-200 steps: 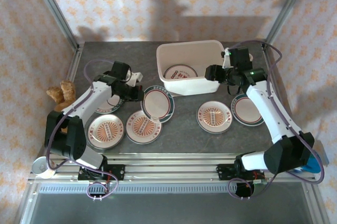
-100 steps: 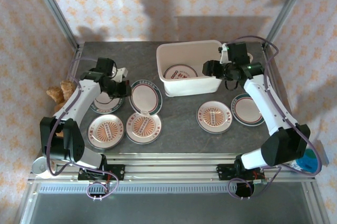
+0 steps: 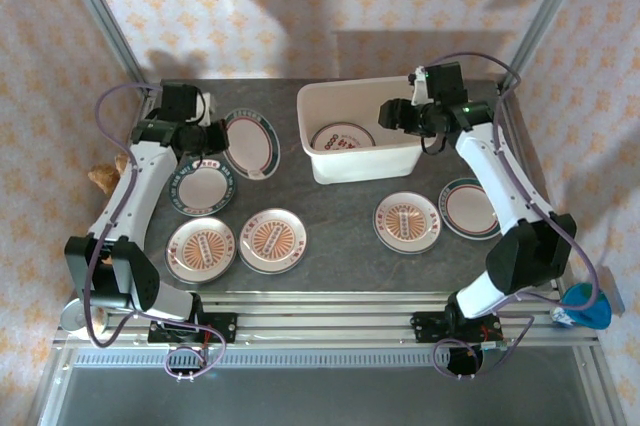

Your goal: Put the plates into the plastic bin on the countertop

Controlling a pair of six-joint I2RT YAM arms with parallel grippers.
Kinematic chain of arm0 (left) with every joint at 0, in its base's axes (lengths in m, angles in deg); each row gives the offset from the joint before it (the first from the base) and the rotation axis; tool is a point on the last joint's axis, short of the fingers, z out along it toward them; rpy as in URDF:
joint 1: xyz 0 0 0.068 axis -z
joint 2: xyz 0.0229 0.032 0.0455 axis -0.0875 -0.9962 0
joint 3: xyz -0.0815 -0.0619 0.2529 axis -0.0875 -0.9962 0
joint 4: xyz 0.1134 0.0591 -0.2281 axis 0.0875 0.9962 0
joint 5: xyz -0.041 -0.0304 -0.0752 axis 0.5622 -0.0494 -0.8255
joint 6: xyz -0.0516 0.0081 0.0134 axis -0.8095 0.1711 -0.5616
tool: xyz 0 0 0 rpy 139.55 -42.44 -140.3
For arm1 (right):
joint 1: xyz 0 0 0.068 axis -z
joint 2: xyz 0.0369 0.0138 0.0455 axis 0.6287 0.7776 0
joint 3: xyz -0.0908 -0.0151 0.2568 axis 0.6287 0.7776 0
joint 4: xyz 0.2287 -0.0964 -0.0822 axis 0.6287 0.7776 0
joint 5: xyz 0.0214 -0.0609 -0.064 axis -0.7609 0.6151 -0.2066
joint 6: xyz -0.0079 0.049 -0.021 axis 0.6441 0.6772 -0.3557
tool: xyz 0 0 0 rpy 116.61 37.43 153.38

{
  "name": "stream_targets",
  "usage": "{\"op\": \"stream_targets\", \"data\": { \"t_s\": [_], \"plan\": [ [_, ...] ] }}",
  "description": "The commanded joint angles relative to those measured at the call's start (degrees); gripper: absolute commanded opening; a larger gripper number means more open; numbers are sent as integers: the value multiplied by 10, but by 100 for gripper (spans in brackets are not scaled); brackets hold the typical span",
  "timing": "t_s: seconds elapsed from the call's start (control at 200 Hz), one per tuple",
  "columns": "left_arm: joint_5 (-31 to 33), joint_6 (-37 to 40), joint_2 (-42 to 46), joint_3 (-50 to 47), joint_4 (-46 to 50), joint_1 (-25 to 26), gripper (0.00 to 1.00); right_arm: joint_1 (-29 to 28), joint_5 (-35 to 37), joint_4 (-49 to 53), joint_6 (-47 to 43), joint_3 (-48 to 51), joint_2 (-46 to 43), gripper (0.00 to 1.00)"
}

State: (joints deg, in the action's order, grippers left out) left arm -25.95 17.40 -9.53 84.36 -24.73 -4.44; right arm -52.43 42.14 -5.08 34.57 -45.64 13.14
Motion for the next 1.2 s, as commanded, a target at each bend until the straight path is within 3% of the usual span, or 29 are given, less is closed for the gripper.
{"op": "stream_targets", "data": {
  "t_s": [0.0,0.205,0.285,0.415,0.641,0.976,1.196],
  "plan": [
    [32,-37,17,51,-74,-6,0,-5,-11,11,-10,-35,18,65],
    [-34,-79,-40,147,-116,-6,0,-5,-62,38,-16,-127,71,66],
    [-80,-114,-58,167,-157,-6,0,-5,-113,44,-25,-168,92,68],
    [-164,-196,-82,167,-241,-3,0,-5,-200,32,-19,-219,117,69],
    [-240,-271,-96,159,-323,12,0,-5,-250,5,-18,-245,132,77],
    [-268,-289,-101,154,-333,58,0,-5,-286,-93,38,-204,125,74],
    [-276,-322,-104,137,-377,84,0,-5,-259,-128,56,-153,106,71]
  ]
}}
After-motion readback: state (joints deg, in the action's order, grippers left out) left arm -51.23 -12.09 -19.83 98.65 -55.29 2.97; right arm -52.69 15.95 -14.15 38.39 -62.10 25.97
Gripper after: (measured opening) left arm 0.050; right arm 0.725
